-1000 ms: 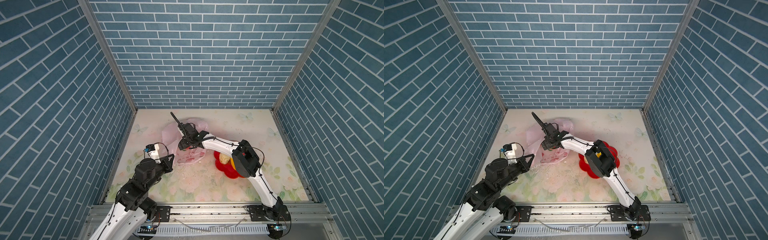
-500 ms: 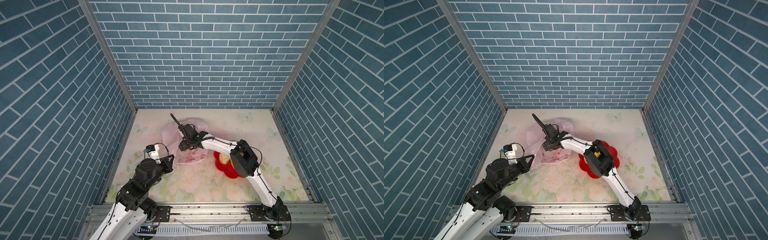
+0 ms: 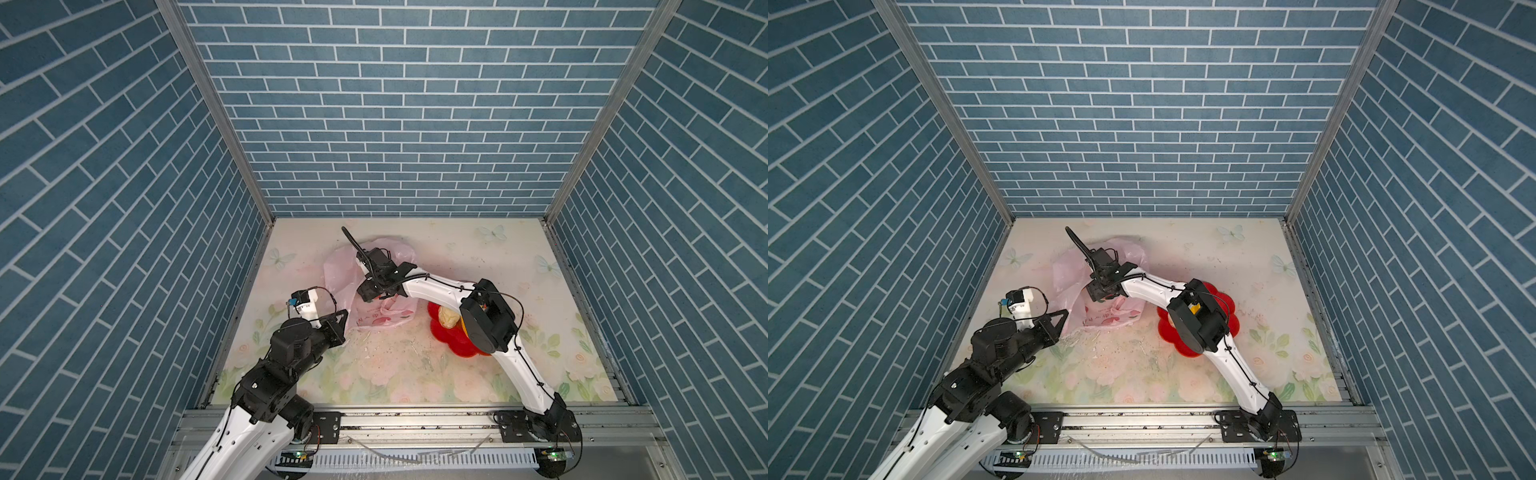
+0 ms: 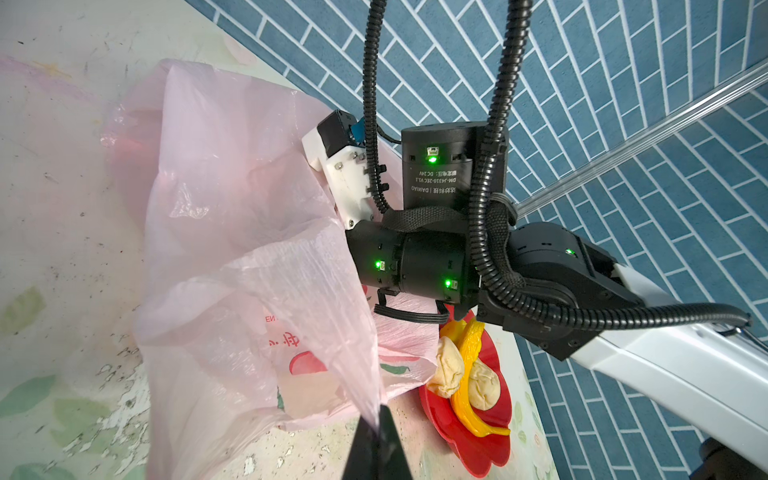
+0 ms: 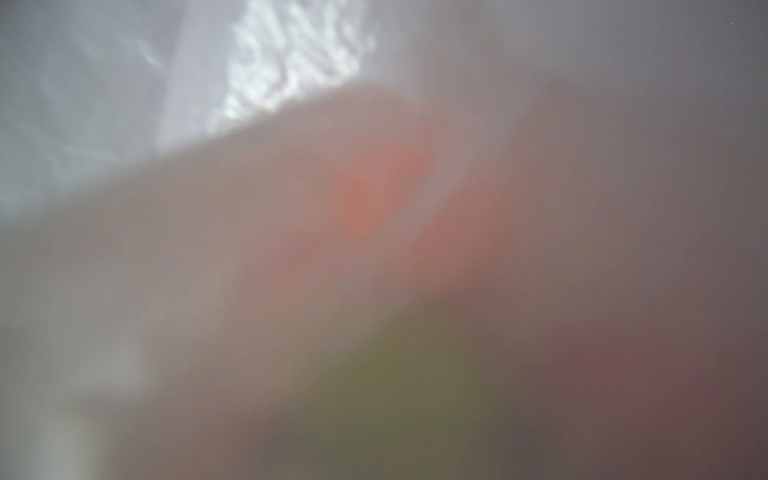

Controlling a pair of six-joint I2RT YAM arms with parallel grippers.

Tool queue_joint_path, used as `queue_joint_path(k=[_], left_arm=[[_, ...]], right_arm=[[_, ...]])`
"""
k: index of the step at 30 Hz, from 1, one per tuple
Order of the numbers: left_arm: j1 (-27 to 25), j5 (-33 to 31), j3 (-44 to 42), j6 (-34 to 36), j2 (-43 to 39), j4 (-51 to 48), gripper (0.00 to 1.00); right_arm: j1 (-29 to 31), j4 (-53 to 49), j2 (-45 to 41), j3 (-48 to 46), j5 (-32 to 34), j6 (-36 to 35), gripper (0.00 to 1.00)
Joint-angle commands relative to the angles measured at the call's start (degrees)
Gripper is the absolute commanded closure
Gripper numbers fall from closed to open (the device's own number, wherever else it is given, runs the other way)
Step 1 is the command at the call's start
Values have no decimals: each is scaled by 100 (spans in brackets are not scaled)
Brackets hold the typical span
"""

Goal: Take the fake fruits out of the plastic bag
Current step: 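Push the right gripper deep into the bag toward the green fruit, then close the right gripper on the green cabbage and lift it out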

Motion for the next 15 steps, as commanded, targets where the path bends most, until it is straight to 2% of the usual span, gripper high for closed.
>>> queue_joint_path(k=[1, 15], left_arm=[[0, -86, -142, -14, -61, 169, 100], [-8, -158, -146, 123, 234, 650, 100]], right_arm=[[-30, 44, -568, -317, -97, -22, 38], [411, -245, -2223, -1939, -165, 56, 42]])
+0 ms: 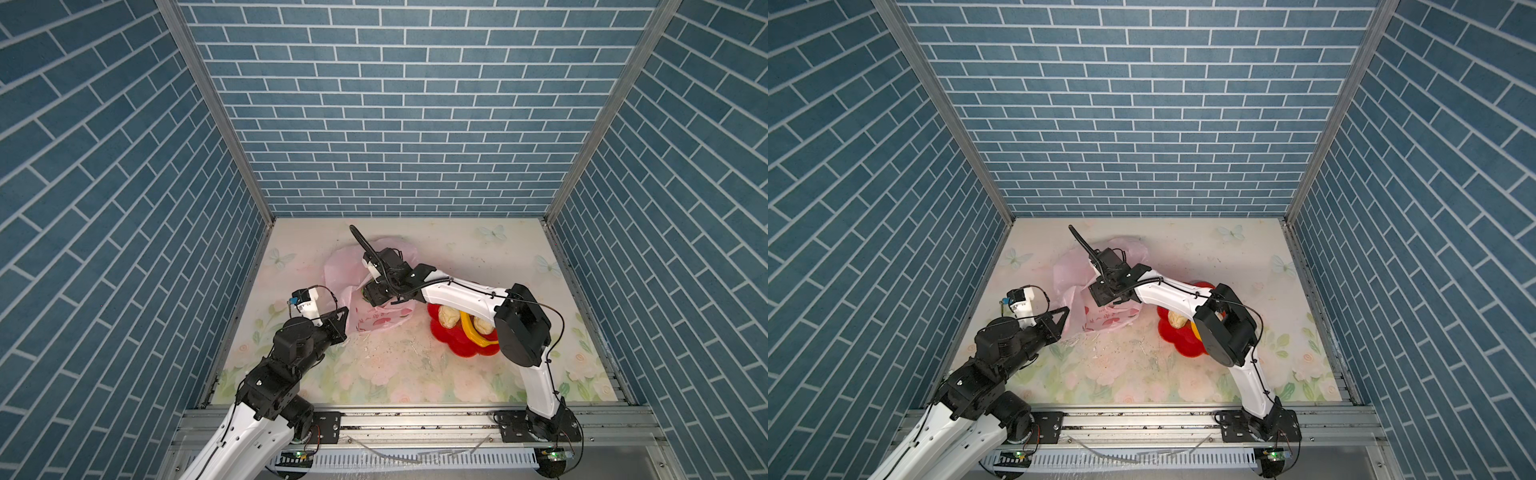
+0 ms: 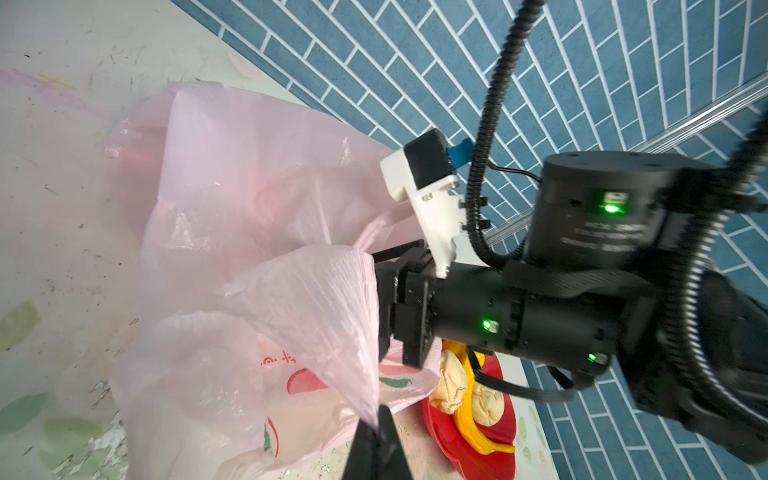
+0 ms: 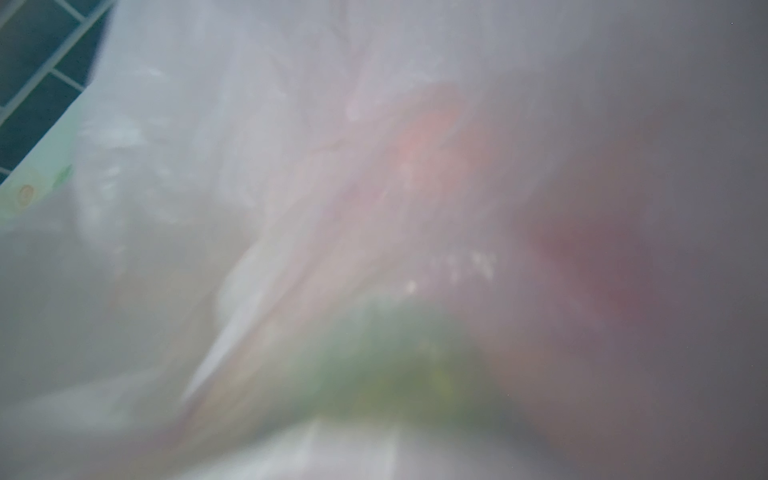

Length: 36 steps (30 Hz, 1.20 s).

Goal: Take the fake fruits out of the plastic bag
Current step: 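Close the right gripper on the green cabbage and lift it out, then carry the green cabbage over the red plate and open the right gripper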

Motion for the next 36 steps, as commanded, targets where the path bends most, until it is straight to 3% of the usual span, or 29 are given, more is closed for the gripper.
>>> queue_joint_path(k=[1, 11, 18, 25, 36], left_arm=[[0, -12, 0, 137, 102, 242, 100], [-4, 25, 4, 176, 112, 324, 100], [1, 158, -6, 191, 189, 399, 100], [1, 312, -36, 162, 315, 560, 100], [8, 352, -18, 170, 381, 576, 100]], right_arm=[[153, -242, -491, -395, -24, 64, 42], [323, -704, -1884, -1447, 263, 621, 44], [321, -1549, -2979, -2088, 1014, 1215, 45], [231, -2384, -3652, -2645, 1593, 1924, 46], [-42, -2979, -4524, -3771, 1793, 3119, 46]])
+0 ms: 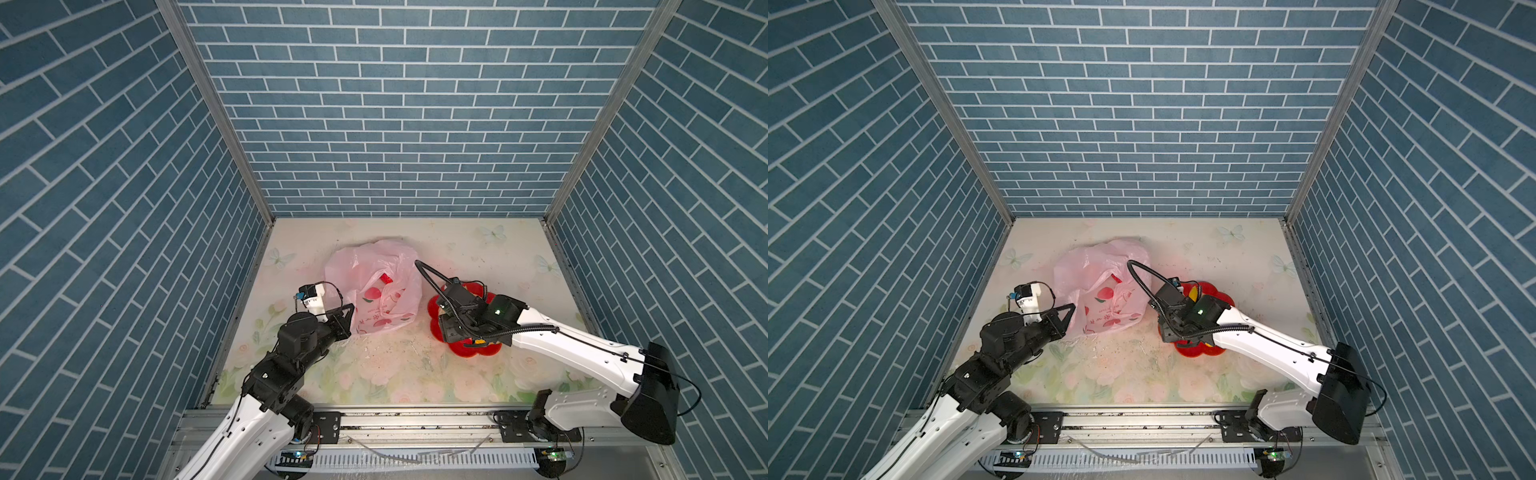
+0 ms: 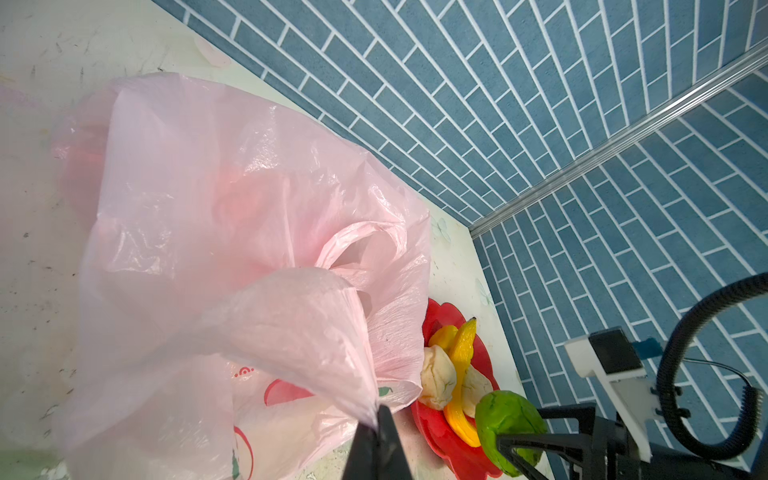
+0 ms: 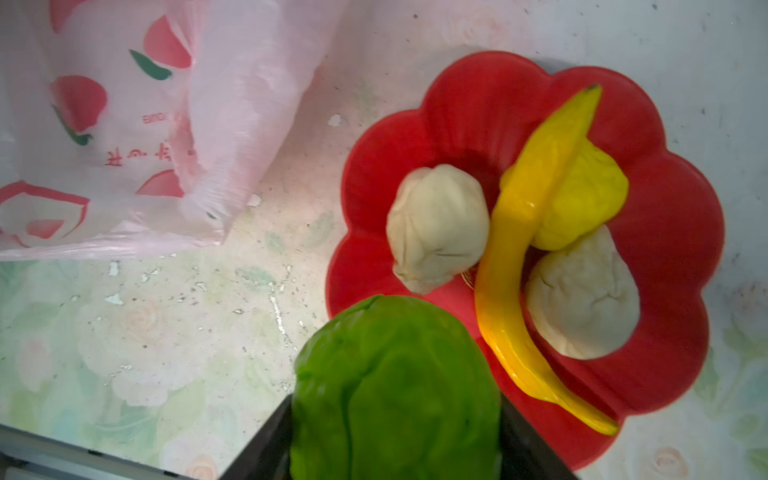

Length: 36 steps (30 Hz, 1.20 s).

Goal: Take the fake fruits out of the plastic bag
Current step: 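Carry the green cabbage over the red plate and open the right gripper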

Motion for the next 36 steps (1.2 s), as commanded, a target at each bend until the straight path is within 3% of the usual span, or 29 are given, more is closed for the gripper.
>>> queue_joint_path(k=[1, 22, 36], left_arm=[[0, 86, -17, 79, 56, 156, 100], [5, 97, 8, 63, 137, 182, 100], [-2, 97, 10, 63, 102, 155, 100]], right_arm=[[-80, -354, -272, -380, 200, 684, 46], [-354, 112, -184, -1339, -64, 955, 39], [-410, 142, -35, -1390, -40, 966, 22]])
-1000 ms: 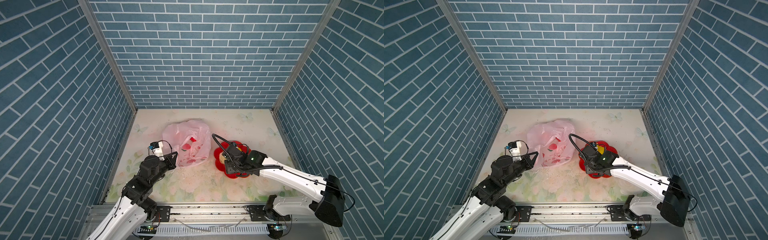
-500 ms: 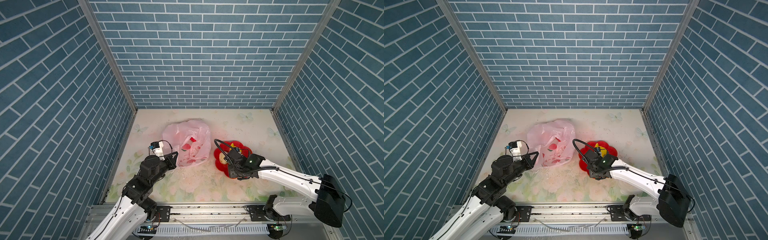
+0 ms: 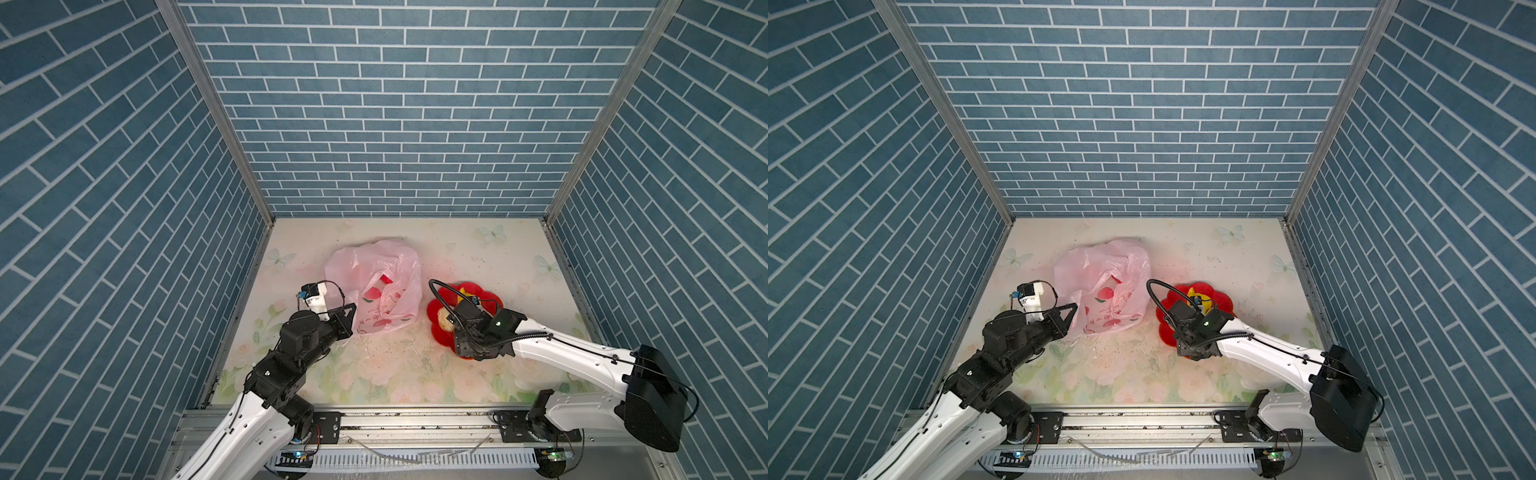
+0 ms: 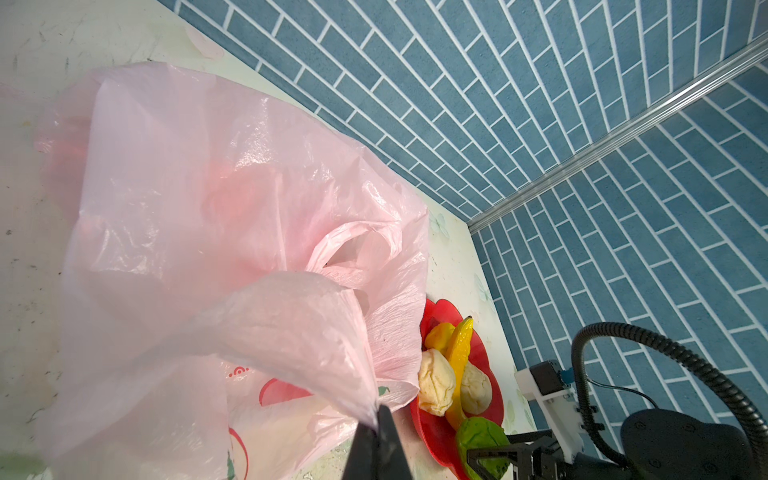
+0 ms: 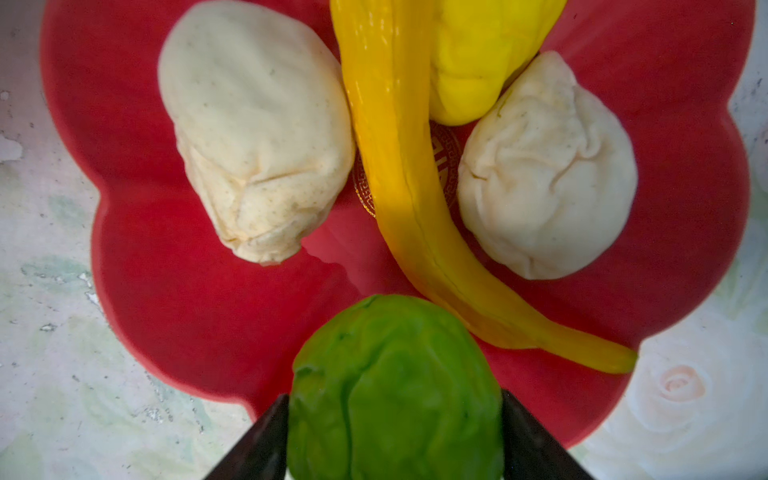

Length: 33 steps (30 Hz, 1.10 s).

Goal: Take the fake fruits out of the plastic bag
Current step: 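Carry the green cabbage over the red plate and open the right gripper, then raise the right gripper and move it to the bag mouth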

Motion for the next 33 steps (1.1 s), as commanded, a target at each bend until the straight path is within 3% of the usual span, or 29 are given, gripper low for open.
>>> queue_joint_path(k=[1, 9, 16, 19, 25, 33], left_arm=[[5, 10, 8, 65, -31, 55, 100], [-1, 2, 31, 80, 4, 50, 100], [6, -58, 124, 111, 56, 7, 100], [0, -106, 158, 121, 91, 13, 100], [0, -208, 154, 92, 117, 43, 100], [2, -177, 53, -65, -111, 41, 100]], right_arm=[[-32, -188, 52, -54, 65, 238, 21], [-30, -590, -117, 316, 404, 49, 19], [27, -176, -71, 1106, 346, -686, 36], [177, 353, 268, 1545, 451, -1010, 43], [366, 1160, 1562, 2918, 872, -1545, 44], [377, 1371, 3338, 4639, 677, -2111, 34]])
